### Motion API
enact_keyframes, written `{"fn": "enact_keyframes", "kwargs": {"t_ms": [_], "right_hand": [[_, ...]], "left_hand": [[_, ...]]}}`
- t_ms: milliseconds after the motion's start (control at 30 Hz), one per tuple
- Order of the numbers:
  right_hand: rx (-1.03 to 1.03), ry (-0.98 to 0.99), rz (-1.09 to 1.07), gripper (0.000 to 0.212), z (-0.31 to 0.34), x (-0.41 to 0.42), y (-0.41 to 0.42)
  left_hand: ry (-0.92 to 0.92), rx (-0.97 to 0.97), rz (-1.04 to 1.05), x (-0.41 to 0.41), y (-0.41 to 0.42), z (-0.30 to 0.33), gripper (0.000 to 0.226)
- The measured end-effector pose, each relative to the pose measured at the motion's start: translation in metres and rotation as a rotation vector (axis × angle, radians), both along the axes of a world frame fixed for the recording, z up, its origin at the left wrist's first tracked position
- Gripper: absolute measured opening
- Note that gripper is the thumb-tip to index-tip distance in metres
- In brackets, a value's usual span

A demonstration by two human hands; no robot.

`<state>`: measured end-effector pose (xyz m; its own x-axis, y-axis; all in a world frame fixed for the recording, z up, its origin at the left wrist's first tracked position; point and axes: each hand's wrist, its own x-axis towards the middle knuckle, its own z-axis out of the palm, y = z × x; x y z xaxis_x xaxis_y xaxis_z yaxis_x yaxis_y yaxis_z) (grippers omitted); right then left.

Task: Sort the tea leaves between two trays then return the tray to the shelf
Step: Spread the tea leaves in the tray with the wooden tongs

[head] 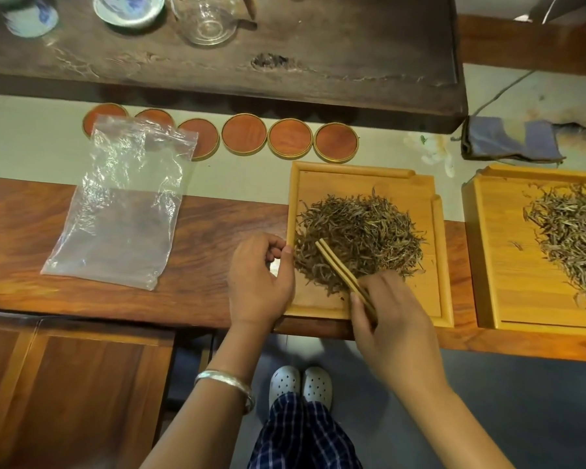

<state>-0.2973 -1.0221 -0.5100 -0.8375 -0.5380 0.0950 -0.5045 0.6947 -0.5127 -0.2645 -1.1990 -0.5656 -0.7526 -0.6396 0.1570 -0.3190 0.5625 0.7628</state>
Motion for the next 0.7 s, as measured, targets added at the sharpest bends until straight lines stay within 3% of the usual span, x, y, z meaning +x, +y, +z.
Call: {"fn": "enact_keyframes", "kwargs": {"t_ms": [200,300,700], "right_hand": [[-0.011,-0.036,-0.007,0.014,0.005,0.013,0.005],[0.033,-0.048,-0.003,0.005,0.005,0.019,0.002],[0.043,-0.047,0.022,0.007,-0.001,0.026,0.003]], "left_hand": [[0.012,0.006,-0.011,0.000,-0.001,-0.001,0.010],[0.020,0.000,-0.013,0.000,0.000,0.001,0.011],[-0.008,-0.006,-0.012,0.000,0.001,0.002,0.012]]}}
